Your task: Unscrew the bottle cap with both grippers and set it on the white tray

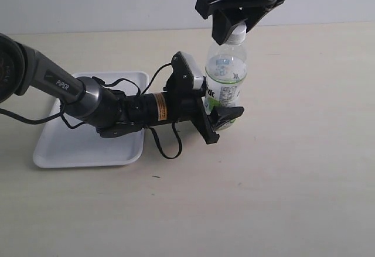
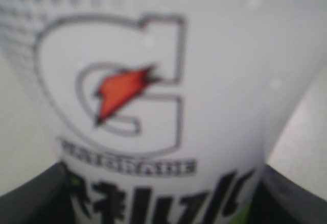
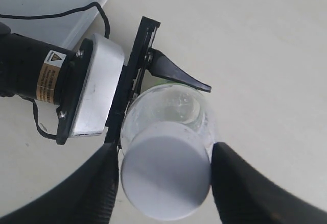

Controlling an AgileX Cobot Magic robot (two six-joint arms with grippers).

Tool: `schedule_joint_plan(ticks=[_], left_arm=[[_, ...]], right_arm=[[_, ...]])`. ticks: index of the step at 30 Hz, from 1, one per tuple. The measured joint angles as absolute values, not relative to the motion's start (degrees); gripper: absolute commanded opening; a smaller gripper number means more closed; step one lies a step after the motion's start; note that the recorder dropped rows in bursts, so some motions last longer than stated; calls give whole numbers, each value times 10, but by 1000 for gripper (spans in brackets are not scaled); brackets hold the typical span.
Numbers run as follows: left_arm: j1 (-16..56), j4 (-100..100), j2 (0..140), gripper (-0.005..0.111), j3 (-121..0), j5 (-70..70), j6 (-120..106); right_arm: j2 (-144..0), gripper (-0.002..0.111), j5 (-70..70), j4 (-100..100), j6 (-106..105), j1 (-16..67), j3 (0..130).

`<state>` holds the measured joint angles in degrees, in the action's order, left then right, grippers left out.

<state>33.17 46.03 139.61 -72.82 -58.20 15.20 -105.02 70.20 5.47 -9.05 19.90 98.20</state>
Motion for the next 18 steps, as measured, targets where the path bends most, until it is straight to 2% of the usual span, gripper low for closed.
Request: schedule_joint_plan(ticks=[18], left_arm=[[332,460,1396,0,-728,-582,152]], right_arm=[[-1050,52,702,38,-88,199,982]])
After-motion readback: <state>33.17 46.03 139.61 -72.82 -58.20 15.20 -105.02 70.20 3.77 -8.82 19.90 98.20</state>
